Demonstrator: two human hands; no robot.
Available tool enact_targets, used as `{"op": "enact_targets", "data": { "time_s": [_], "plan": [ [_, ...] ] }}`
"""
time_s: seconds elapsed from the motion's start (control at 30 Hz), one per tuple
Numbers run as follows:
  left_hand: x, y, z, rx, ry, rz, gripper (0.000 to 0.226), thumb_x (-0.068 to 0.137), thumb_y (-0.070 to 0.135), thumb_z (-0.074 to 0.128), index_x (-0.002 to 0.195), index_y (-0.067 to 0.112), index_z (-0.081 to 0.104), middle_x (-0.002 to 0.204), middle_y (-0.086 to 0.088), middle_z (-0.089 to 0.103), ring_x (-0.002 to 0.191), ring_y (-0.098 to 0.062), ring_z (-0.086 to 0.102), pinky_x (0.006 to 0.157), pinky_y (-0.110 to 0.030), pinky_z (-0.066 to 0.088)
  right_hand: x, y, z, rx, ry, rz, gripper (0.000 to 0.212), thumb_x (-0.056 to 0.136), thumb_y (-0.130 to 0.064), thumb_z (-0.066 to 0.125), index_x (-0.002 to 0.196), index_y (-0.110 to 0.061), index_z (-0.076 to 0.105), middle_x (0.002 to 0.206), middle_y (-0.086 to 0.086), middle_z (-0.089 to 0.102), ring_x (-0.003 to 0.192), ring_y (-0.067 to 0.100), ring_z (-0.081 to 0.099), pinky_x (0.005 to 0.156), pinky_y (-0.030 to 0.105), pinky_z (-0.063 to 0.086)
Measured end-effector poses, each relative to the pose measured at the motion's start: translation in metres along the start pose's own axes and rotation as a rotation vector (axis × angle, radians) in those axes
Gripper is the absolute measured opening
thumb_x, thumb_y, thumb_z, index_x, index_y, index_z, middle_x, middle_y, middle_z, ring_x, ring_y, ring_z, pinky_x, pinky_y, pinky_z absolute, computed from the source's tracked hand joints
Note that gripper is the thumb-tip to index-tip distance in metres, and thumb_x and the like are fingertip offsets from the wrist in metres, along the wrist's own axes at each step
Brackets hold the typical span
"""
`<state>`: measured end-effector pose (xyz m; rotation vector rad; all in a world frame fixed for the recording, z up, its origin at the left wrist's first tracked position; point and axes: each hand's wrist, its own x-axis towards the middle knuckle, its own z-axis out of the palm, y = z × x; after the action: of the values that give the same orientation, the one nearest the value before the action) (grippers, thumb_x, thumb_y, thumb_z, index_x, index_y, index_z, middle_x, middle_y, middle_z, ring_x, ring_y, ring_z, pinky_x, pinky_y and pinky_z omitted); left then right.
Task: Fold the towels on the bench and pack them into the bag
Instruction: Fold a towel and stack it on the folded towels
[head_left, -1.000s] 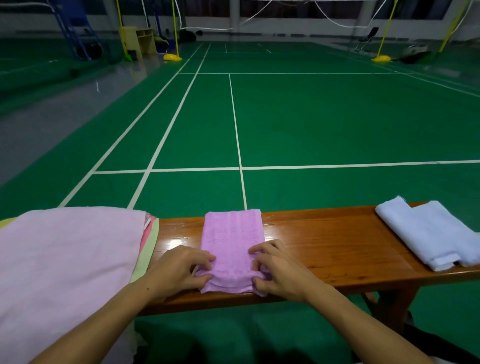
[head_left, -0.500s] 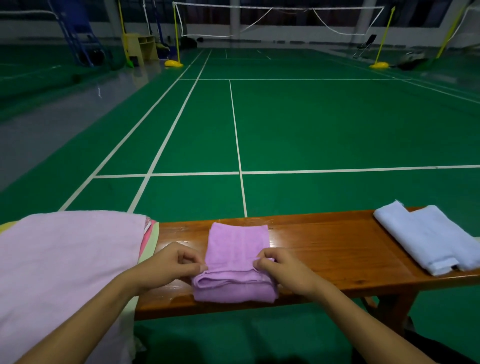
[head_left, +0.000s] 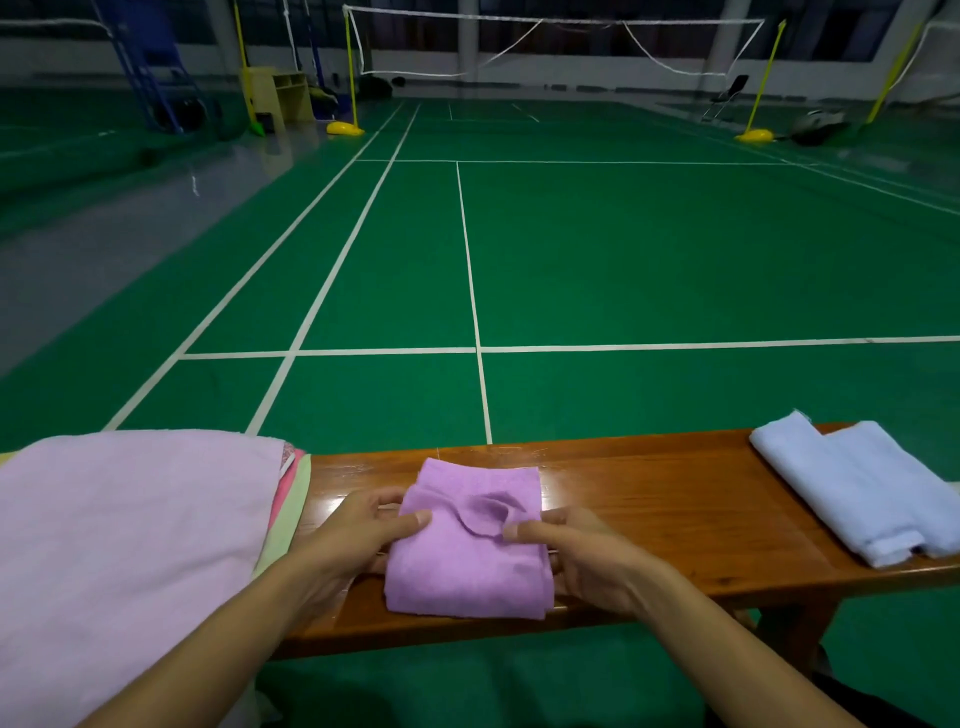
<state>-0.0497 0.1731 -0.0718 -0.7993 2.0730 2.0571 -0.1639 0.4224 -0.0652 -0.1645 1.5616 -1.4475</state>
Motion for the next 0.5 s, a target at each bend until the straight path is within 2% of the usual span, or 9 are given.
{"op": "enact_targets", "data": {
  "time_s": [0.07, 0.13, 0.2, 0.27, 0.33, 0.4, 0.47, 0.5],
  "plan": [
    [0.002, 0.004, 0.003, 0.057, 0.043, 0.034, 0.022, 0.097, 0.024, 0.076, 0.119, 0.022, 0.075, 0.110, 0.004, 0.080, 0.099, -0.021, 0.078, 0.091, -0.054, 0.063, 0.004, 0.001, -0.002, -0.051, 0.084, -0.032, 0.038, 0.087, -0.014, 0.084, 0.119, 0.002, 0.070, 0.113, 0.014, 0.078, 0.103, 0.029, 0.076, 0.094, 0.048, 0.061],
    [0.005, 0.008, 0.004, 0.118, 0.074, 0.083, 0.015, 0.099, 0.028, 0.074, 0.113, 0.024, 0.076, 0.109, 0.007, 0.079, 0.101, -0.023, 0.076, 0.089, -0.054, 0.060, 0.008, 0.002, -0.002, -0.144, 0.192, -0.068, 0.020, 0.095, -0.020, 0.076, 0.101, -0.001, 0.072, 0.100, 0.009, 0.079, 0.093, 0.026, 0.076, 0.082, 0.042, 0.061],
    [0.008, 0.013, 0.004, 0.136, 0.098, 0.127, 0.012, 0.098, 0.030, 0.074, 0.109, 0.026, 0.077, 0.108, 0.006, 0.079, 0.103, -0.023, 0.074, 0.089, -0.054, 0.061, 0.014, 0.002, -0.003, -0.180, 0.260, -0.096, 0.025, 0.097, -0.028, 0.071, 0.082, -0.009, 0.067, 0.088, 0.008, 0.073, 0.082, 0.023, 0.069, 0.074, 0.038, 0.052],
    [0.013, 0.017, 0.007, 0.085, 0.122, 0.168, 0.014, 0.097, 0.026, 0.075, 0.111, 0.024, 0.076, 0.110, 0.000, 0.079, 0.103, -0.025, 0.075, 0.090, -0.056, 0.060, 0.020, 0.001, -0.004, -0.130, 0.319, -0.134, 0.027, 0.097, -0.030, 0.068, 0.077, -0.014, 0.064, 0.080, 0.008, 0.065, 0.076, 0.021, 0.059, 0.068, 0.034, 0.045],
    [0.021, 0.018, 0.006, -0.020, 0.154, 0.197, 0.026, 0.096, 0.020, 0.077, 0.121, 0.020, 0.072, 0.116, -0.009, 0.078, 0.102, -0.025, 0.076, 0.090, -0.054, 0.060, 0.029, 0.001, -0.007, -0.113, 0.416, -0.195, 0.025, 0.100, -0.032, 0.067, 0.084, -0.014, 0.073, 0.081, 0.005, 0.069, 0.077, 0.017, 0.060, 0.066, 0.033, 0.049],
    [0.029, 0.017, -0.001, -0.032, 0.204, 0.230, 0.047, 0.093, 0.021, 0.080, 0.137, 0.021, 0.062, 0.126, -0.010, 0.074, 0.107, -0.025, 0.075, 0.092, -0.046, 0.062, 0.039, 0.003, -0.011, -0.210, 0.551, -0.253, 0.025, 0.101, -0.037, 0.067, 0.112, -0.017, 0.077, 0.103, -0.001, 0.077, 0.094, 0.014, 0.070, 0.083, 0.036, 0.062],
    [0.033, 0.013, -0.005, 0.198, 0.264, 0.302, 0.061, 0.093, 0.027, 0.081, 0.148, 0.026, 0.053, 0.133, 0.003, 0.066, 0.115, -0.016, 0.069, 0.099, -0.037, 0.058, 0.042, 0.008, -0.011, -0.374, 0.714, -0.302, 0.036, 0.102, -0.036, 0.065, 0.133, -0.017, 0.067, 0.122, -0.001, 0.074, 0.104, 0.013, 0.068, 0.091, 0.038, 0.062],
    [0.034, 0.010, -0.006, 0.358, 0.299, 0.359, 0.060, 0.094, 0.030, 0.080, 0.148, 0.026, 0.054, 0.134, 0.008, 0.064, 0.117, -0.011, 0.065, 0.101, -0.033, 0.054, 0.041, 0.010, -0.010, -0.493, 0.775, -0.349, 0.036, 0.103, -0.035, 0.064, 0.135, -0.018, 0.065, 0.125, -0.002, 0.072, 0.105, 0.010, 0.066, 0.092, 0.035, 0.060]
  ]
}}
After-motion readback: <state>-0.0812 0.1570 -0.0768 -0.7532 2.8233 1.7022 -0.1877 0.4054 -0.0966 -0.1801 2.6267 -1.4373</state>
